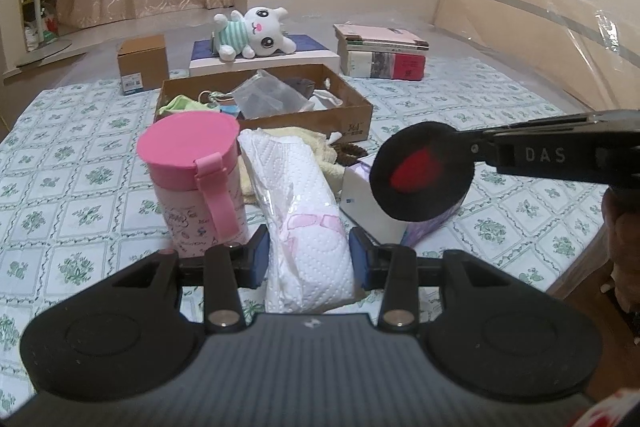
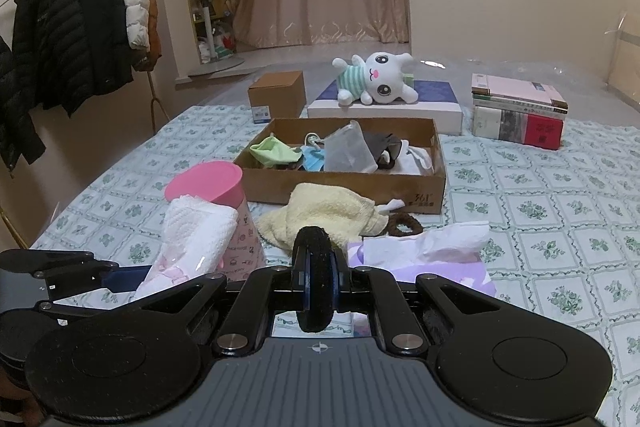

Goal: Organize soft objects
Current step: 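Lift the white pad and black disc above the pile with both tools, then carry the white pad and black disc into the cardboard box and release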

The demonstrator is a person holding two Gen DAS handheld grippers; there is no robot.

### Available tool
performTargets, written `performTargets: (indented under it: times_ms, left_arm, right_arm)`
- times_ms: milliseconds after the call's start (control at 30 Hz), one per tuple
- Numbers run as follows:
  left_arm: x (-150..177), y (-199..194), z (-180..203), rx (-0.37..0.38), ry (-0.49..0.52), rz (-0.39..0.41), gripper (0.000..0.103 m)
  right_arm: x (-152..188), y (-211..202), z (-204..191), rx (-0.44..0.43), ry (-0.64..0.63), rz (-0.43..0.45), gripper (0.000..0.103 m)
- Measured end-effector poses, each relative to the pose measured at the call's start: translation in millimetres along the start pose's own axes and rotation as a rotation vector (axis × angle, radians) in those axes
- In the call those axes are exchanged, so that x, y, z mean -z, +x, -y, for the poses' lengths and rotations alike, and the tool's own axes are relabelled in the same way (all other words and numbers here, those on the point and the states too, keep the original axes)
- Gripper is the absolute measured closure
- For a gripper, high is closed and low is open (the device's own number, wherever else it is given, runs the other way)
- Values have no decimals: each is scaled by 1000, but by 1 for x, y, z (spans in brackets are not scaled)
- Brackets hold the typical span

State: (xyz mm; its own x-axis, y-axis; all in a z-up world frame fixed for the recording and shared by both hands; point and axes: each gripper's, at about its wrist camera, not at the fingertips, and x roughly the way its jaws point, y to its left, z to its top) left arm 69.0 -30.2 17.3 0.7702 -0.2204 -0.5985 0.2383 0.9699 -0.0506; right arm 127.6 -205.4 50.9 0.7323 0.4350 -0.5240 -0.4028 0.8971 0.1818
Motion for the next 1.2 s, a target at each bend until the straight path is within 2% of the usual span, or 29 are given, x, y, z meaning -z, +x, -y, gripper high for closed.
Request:
performTargets:
  times_ms: [267,433,633,867,1033,1200]
  left_arm:
    - [-31,7,-6,53,18,28,65]
    - [-69,13,-23,76,25,50,65]
    - [-120,32,-57,68,33,53,65]
    - [-181,79,-105,-12,46,22,65]
    - [-207,124,-127,-19,57,-38,65]
    - [-216,173,-136,6,58,-105,65]
  right_arm:
    - [-23,2,10,1,4,25,94]
    - [-46,10,17,8,-21,51,94]
    - [-79,33,34,20,-26,68,94]
    - [-119,69,58,35,-11,79,94]
    - [-143,102,72,40,4,65,94]
    - [-158,136,87,55,17,38,94]
